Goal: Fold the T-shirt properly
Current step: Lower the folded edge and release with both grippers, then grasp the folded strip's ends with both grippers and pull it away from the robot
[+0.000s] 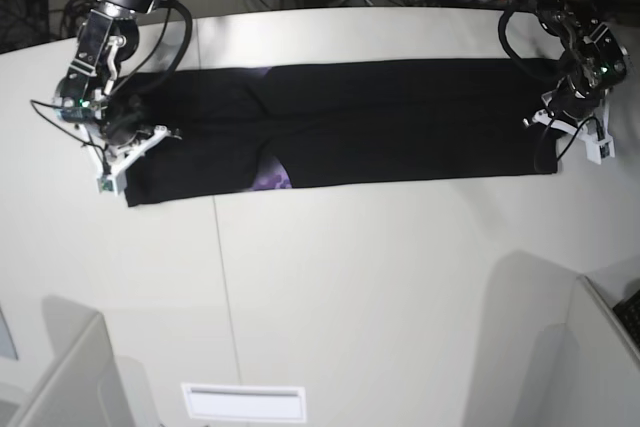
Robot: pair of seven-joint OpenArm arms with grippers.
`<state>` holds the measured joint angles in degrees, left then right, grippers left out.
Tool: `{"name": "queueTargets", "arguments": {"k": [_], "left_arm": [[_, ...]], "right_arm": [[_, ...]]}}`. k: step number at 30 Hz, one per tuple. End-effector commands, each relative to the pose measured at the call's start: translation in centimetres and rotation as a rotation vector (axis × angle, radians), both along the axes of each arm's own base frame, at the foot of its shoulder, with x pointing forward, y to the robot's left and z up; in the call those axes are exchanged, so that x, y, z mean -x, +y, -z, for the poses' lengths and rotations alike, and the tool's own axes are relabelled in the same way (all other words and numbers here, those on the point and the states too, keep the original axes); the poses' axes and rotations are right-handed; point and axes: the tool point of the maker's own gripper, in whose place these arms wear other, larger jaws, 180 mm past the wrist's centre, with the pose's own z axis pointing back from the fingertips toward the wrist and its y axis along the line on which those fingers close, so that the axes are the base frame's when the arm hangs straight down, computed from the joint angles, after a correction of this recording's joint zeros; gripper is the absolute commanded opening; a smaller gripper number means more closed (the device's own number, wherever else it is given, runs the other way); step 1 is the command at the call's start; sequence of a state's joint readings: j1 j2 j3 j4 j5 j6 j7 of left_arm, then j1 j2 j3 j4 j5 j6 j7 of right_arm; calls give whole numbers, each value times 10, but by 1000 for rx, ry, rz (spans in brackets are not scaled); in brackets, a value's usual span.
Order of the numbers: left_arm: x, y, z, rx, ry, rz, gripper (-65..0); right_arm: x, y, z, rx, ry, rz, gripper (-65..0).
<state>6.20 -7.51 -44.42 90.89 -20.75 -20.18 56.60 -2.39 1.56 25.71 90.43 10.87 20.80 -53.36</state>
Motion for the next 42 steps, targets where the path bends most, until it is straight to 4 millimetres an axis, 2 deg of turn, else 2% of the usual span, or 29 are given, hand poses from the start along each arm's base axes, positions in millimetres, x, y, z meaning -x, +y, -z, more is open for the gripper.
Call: {"name": "queueTargets", "arguments": {"k": [1, 5, 9, 12, 17, 18, 19, 21, 23, 24, 25, 26, 31, 38, 42], "left_arm": [[-13, 11, -29, -63, -80, 6, -650], [-17, 9, -67, -151, -145, 42, -650], [-9, -13, -89, -147, -181, 147, -650], [8, -12, -92, -75, -219, 132, -650], [38, 11, -96, -54, -230, 44, -650], [43, 14, -96, -56, -225, 35, -589], [46, 15, -95, -55, -221, 31, -497], [50, 15, -93, -54, -208, 34, -285], [52, 16, -90, -56, -198, 33, -128], [53, 16, -86, -46, -191, 28, -69], [54, 17, -82, -34, -185, 20, -38], [55, 19, -76, -18, -177, 8, -25], [54, 21, -39, 85, -121, -24, -51], [34, 2, -11, 138, -116, 53, -51], [36, -12, 13, 192, -67, 68, -69]], "right_arm": [[-14, -1, -23, 17, -80, -11, -650], [-17, 9, -61, 50, -173, -21, -650], [-14, 17, -92, 85, -260, -49, -650], [-11, 22, -95, 99, -270, -99, -650], [-6, 22, -90, 107, -251, -121, -650], [-5, 22, -89, 106, -249, -121, -650], [-5, 22, -87, 103, -242, -120, -650], [-4, 22, -83, 98, -232, -120, -650], [-3, 23, -80, 91, -224, -121, -650], [-3, 24, -79, 88, -222, -120, -650], [-3, 25, -79, 85, -221, -120, -650], [-3, 25, -78, 85, -220, -120, -650], [-2, 25, -77, 85, -217, -120, -650], [5, 25, -73, 85, -198, -121, -650], [6, 25, -73, 84, -198, -121, -650]]}}
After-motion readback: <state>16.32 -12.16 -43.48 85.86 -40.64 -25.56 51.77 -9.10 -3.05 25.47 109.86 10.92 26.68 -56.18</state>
